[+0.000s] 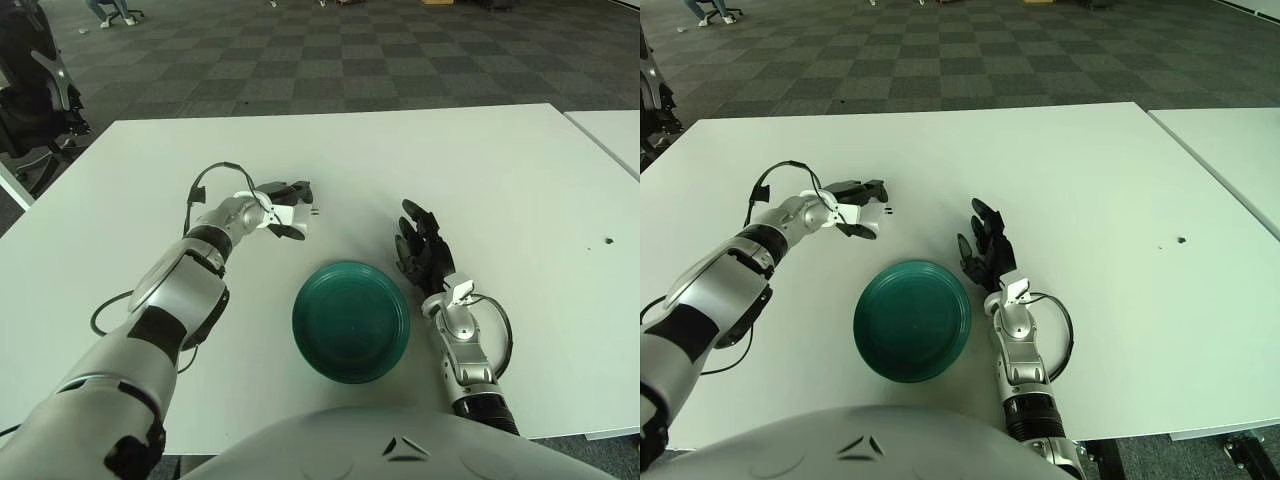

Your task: Put the charger into the plate.

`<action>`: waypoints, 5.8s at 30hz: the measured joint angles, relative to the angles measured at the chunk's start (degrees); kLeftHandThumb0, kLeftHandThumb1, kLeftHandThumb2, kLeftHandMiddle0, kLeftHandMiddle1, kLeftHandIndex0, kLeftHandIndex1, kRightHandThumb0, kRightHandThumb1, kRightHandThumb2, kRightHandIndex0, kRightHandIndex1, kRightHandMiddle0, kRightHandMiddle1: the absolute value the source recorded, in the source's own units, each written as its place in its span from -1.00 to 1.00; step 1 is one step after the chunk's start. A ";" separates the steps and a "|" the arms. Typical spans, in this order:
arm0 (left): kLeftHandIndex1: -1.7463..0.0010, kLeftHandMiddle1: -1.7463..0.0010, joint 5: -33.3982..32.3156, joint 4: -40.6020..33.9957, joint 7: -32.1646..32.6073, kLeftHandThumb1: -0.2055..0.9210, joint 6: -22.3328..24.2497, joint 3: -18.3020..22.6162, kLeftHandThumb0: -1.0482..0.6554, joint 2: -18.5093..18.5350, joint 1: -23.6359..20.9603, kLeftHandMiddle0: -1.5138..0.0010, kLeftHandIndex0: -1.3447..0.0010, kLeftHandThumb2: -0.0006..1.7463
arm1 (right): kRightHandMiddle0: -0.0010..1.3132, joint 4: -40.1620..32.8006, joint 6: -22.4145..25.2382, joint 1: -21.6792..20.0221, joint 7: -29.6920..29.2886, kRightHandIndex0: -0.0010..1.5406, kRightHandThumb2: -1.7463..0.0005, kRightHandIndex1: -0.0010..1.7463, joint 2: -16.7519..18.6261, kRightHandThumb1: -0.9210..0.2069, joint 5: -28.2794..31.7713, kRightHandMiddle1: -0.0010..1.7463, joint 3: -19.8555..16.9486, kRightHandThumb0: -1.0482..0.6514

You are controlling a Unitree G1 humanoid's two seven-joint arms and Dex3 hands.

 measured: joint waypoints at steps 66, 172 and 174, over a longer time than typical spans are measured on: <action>-1.00 -1.00 -2.35 -43.92 23.25 -0.44 -11.55 12.62 0.23 15.77 10.57 0.02 0.17 0.79 | -1.00 1.38 -0.23 -0.50 0.10 -0.62 0.58 -0.98 -0.98 -0.98 2.06 -0.20 -3.62 -0.48; 0.85 1.00 -12.07 -74.39 -27.31 1.00 -23.75 10.01 -1.00 9.98 34.05 1.00 1.00 -0.11 | -1.00 8.25 -6.40 -3.64 1.25 -0.64 0.10 -1.00 -1.69 -1.00 -0.33 -0.61 -2.64 -0.57; 0.86 1.00 -12.53 -74.82 -27.67 1.00 -23.94 10.10 -1.00 10.33 34.04 1.00 1.00 -0.08 | -1.00 8.09 -6.16 -3.65 1.25 -0.64 0.11 -0.99 -1.75 -1.00 -0.35 -0.63 -2.52 -0.59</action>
